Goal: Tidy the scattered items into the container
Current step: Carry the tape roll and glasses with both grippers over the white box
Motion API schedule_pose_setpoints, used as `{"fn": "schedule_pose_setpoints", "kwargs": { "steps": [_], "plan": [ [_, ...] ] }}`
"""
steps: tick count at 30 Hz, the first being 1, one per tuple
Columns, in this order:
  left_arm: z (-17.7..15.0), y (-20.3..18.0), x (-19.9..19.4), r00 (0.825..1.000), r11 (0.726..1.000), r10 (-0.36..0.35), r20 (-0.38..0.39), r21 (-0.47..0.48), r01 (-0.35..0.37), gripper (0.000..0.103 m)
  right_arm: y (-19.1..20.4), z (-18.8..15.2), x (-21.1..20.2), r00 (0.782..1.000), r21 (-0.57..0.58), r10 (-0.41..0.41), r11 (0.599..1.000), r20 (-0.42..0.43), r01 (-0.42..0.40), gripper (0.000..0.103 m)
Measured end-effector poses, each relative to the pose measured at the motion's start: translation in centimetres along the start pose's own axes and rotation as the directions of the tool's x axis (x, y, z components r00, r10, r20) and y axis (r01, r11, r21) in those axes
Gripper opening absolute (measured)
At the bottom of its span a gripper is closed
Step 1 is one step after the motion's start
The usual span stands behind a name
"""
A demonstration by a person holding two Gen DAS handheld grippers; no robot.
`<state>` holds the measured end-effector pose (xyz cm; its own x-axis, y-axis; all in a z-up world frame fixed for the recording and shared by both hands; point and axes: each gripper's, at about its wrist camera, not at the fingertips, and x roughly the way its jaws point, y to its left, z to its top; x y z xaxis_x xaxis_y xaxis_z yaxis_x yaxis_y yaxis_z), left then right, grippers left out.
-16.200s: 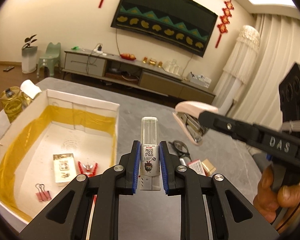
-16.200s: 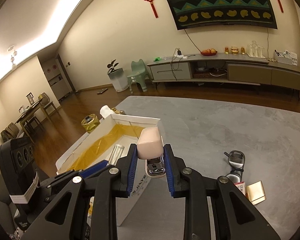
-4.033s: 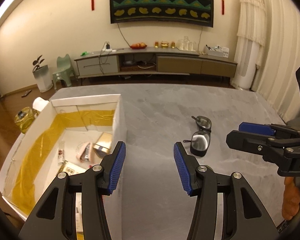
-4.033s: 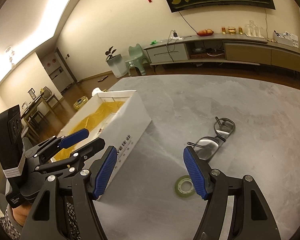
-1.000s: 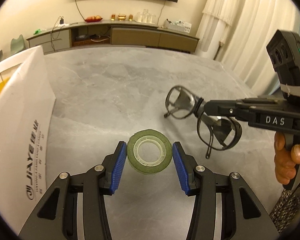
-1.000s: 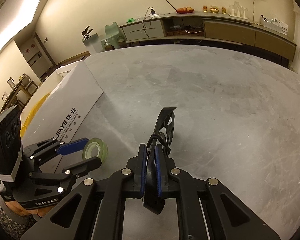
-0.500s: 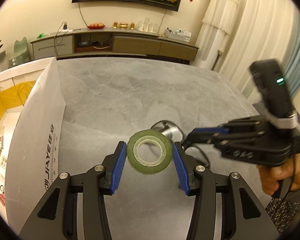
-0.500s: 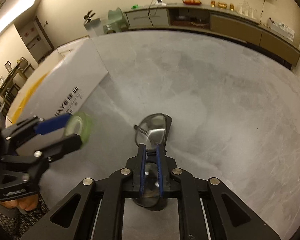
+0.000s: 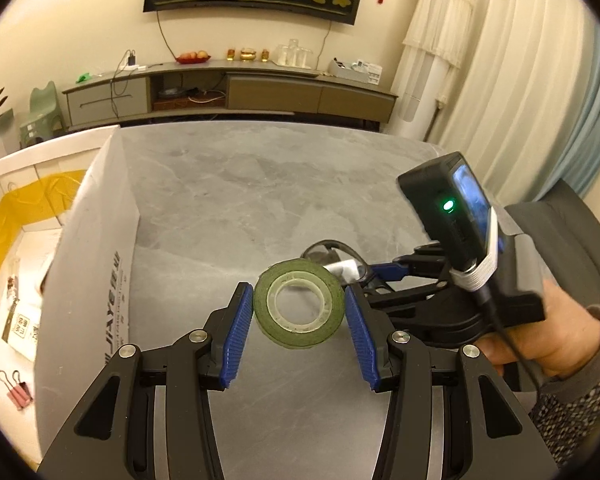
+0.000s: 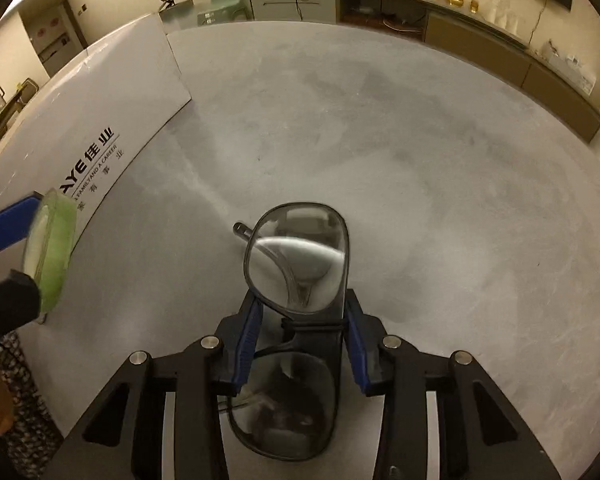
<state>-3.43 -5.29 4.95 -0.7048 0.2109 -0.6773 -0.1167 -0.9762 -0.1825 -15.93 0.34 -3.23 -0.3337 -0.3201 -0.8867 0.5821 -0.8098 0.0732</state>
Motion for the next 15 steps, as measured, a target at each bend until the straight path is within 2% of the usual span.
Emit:
{"fn": "schedule_pose_setpoints", "kwargs": {
  "steps": [7, 15],
  "plan": [
    [0.3, 0.3, -2.7, 0.999, 1.000, 0.011, 0.047, -0.010, -0.010, 0.049, 2.1, 0.8, -2.5, 0.996, -0.025, 0.017, 1.000, 0.085, -0.015, 0.034],
    [0.4, 1.5, -5.8, 0.995, 0.999, 0.038, 0.097, -0.039, -0.035, 0.049, 3.8, 1.8, -6.6, 0.981, -0.022, 0.026, 1.000, 0.191, -0.022, 0.033]
  ]
}}
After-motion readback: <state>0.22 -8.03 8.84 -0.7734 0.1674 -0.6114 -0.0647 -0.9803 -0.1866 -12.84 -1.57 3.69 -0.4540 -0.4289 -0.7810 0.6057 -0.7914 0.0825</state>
